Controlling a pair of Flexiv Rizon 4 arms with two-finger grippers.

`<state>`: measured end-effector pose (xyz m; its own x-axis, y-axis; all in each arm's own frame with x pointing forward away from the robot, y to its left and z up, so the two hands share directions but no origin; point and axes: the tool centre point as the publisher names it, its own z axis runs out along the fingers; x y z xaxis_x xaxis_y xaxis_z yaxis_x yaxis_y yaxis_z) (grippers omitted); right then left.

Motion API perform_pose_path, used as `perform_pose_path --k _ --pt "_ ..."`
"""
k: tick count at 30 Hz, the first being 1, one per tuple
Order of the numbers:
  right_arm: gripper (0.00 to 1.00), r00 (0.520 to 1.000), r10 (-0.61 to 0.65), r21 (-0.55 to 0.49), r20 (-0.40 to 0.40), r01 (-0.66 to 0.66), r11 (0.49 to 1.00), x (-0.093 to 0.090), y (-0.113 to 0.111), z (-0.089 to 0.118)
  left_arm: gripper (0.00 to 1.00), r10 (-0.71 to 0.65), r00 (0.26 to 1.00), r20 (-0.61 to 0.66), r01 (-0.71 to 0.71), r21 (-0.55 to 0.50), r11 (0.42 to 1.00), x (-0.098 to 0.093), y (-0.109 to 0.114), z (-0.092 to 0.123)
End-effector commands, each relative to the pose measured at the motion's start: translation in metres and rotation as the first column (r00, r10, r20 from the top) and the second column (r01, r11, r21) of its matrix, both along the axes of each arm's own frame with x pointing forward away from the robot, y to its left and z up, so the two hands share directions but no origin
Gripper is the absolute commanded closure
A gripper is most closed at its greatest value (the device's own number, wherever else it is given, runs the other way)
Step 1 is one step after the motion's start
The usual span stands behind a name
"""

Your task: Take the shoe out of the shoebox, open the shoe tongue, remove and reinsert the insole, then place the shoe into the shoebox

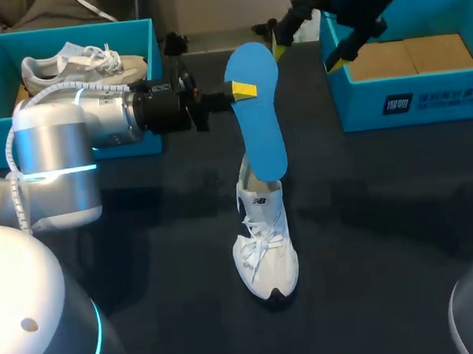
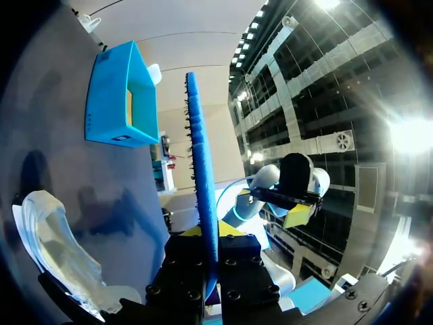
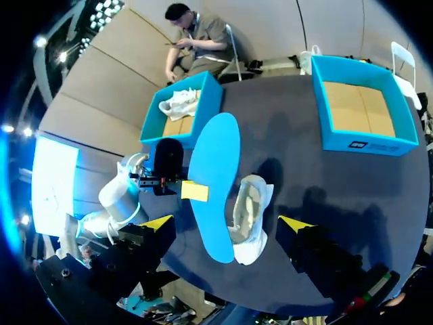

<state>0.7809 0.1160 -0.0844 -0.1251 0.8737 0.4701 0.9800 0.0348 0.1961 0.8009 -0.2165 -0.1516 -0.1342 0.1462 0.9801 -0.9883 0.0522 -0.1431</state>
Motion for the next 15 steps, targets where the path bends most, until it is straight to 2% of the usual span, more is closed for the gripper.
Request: perform_pose_path --k 1,11,15 --pt "0.00 0.999 0.042 0.349 0.034 -0.052 0.936 -0.005 -0.009 -0.015 1.00 0.002 1.000 0.001 -0.002 -0.001 1.000 0.000 -0.001 0.000" --pt "0.00 0.999 0.041 0.442 0.015 -0.044 0.896 -0.003 -0.024 -0.033 1.00 0.002 1.000 0.001 -0.002 -0.001 1.000 0.000 -0.001 0.000" --pt "0.00 0.999 0.034 0.503 0.021 -0.040 0.863 -0.002 -0.030 -0.042 1.00 0.002 1.000 0.001 -0.002 -0.001 1.000 0.000 -0.001 0.000"
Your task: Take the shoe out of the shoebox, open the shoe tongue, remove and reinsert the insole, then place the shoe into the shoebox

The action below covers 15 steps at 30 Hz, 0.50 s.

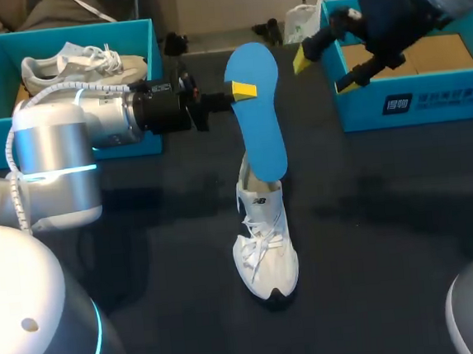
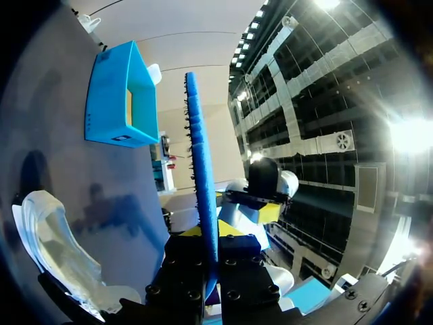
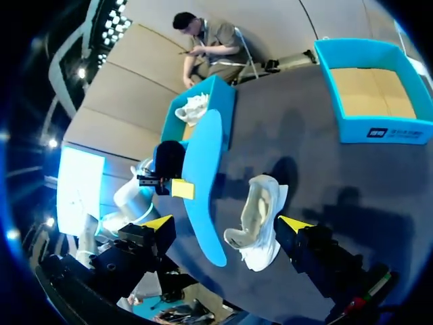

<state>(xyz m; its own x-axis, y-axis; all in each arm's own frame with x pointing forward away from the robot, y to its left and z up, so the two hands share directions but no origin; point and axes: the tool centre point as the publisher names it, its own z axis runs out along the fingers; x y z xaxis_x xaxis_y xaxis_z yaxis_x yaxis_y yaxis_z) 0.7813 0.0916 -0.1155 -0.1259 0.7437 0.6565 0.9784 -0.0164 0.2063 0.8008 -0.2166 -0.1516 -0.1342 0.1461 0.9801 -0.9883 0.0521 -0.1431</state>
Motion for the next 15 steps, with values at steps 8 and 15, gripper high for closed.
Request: perform_pose_path --k 8,15 --pt "0.00 0.999 0.015 0.436 0.049 -0.035 0.899 0.003 -0.009 -0.023 1.00 0.002 1.000 0.001 -0.002 -0.001 1.000 0.000 -0.001 0.000" --pt "0.00 0.998 0.003 0.519 0.068 -0.038 0.854 0.008 -0.011 -0.034 1.00 0.002 1.000 0.001 -0.002 -0.001 1.000 0.000 -0.001 0.000"
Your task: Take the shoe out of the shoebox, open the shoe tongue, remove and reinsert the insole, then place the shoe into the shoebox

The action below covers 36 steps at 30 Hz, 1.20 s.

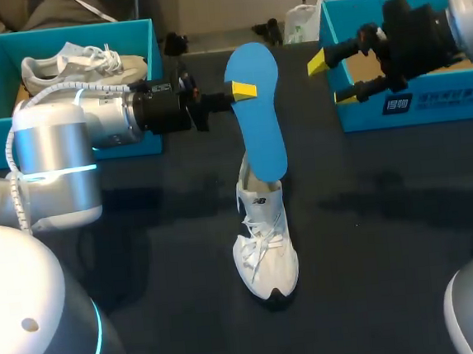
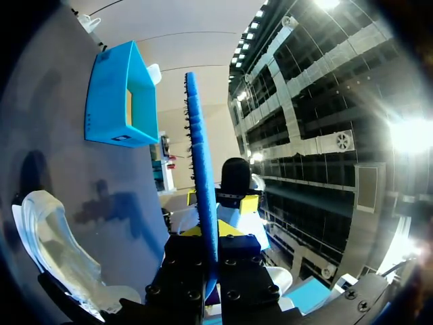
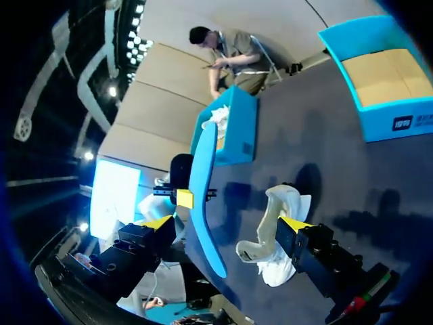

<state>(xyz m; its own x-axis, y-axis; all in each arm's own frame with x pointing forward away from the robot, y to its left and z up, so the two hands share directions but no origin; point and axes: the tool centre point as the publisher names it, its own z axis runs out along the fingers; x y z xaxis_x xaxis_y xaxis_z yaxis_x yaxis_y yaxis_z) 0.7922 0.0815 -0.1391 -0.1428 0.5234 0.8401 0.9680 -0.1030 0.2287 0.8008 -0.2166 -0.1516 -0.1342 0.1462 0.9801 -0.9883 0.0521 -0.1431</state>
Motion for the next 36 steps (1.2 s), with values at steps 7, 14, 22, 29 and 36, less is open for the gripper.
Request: perform_pose_path --k 7,14,22,29,36 --pt "0.00 0.998 0.036 0.296 0.051 -0.049 0.954 0.001 -0.002 -0.014 1.00 0.002 1.000 0.001 -0.002 -0.001 1.000 0.000 -0.001 0.000" --pt "0.00 0.997 0.064 0.291 0.033 -0.071 0.954 0.006 -0.001 -0.016 1.00 0.002 1.000 0.001 -0.002 -0.001 1.000 0.000 -0.001 0.000" --pt "0.00 0.995 0.098 0.292 0.022 -0.100 0.951 0.010 0.001 -0.018 1.00 0.002 1.000 0.001 -0.002 -0.001 1.000 0.000 -0.001 0.000" --pt "0.00 0.995 0.098 0.292 0.022 -0.100 0.951 0.010 0.001 -0.018 1.00 -0.020 0.991 0.132 0.017 0.021 1.000 -0.004 0.000 0.001" --pt "0.00 0.995 0.098 0.292 0.022 -0.100 0.951 0.010 0.001 -0.018 1.00 -0.050 0.934 0.354 0.054 -0.001 0.999 -0.002 0.005 0.006"
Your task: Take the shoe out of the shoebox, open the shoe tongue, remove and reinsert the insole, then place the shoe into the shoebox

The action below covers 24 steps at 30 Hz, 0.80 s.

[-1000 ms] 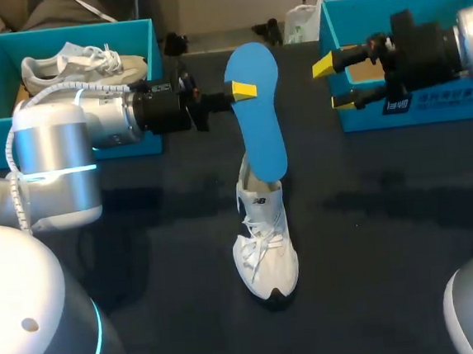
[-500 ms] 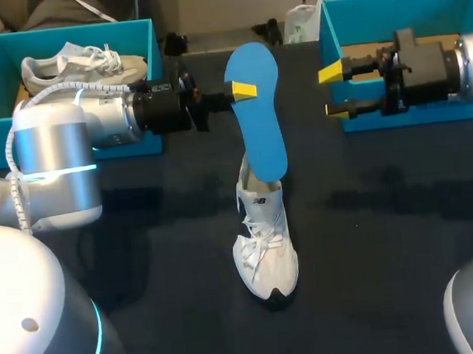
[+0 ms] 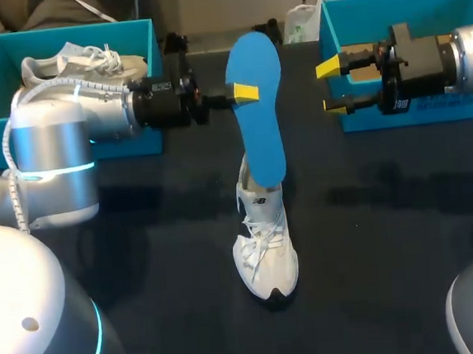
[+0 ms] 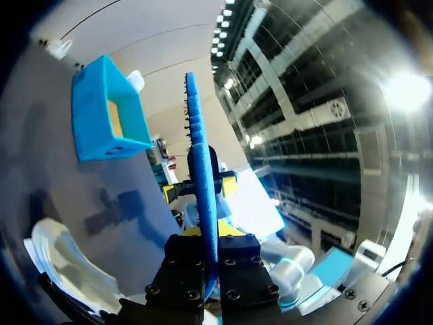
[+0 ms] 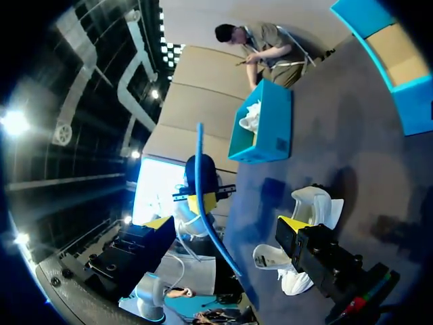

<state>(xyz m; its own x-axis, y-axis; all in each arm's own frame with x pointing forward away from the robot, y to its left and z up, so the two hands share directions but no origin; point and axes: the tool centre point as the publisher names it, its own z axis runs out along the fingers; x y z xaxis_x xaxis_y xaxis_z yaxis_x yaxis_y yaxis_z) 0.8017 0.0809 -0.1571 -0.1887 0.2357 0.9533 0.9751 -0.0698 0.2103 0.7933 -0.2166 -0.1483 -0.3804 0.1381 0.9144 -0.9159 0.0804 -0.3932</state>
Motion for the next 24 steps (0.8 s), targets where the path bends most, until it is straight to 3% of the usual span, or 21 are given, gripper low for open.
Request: perform_pose_path --k 1,5,10,11,14,19,24 --pt "0.00 1.000 -0.001 -0.002 0.000 0.001 1.000 0.001 0.002 0.000 1.00 -0.028 0.989 0.143 0.033 -0.033 0.999 0.006 0.006 0.003" --pt "0.00 1.000 -0.001 -0.002 0.000 0.001 1.000 0.001 0.002 0.000 1.00 -0.026 0.943 0.333 0.044 -0.047 0.998 0.007 0.010 0.007" --pt "0.00 1.000 -0.001 -0.002 0.000 0.001 1.000 0.001 0.002 0.000 1.00 0.050 0.827 0.559 0.017 -0.113 0.993 0.003 0.014 0.012" --pt "0.00 1.000 -0.001 -0.002 0.000 0.001 1.000 0.001 0.002 0.000 1.00 0.088 0.771 0.630 -0.002 -0.136 0.991 0.001 0.014 0.012" --pt "0.00 1.000 -0.001 -0.002 0.000 0.001 1.000 0.001 0.002 0.000 1.00 0.138 0.696 0.705 -0.015 -0.178 0.984 0.001 0.016 0.016" --pt "0.00 1.000 -0.001 -0.002 0.000 0.001 1.000 0.001 0.002 0.000 1.00 0.165 0.520 0.838 -0.027 -0.177 0.984 0.004 0.020 0.028" --pt "0.00 1.000 -0.001 -0.002 0.000 0.001 1.000 0.001 0.002 0.000 1.00 0.087 0.245 0.966 0.010 -0.093 0.996 -0.002 0.023 0.039"
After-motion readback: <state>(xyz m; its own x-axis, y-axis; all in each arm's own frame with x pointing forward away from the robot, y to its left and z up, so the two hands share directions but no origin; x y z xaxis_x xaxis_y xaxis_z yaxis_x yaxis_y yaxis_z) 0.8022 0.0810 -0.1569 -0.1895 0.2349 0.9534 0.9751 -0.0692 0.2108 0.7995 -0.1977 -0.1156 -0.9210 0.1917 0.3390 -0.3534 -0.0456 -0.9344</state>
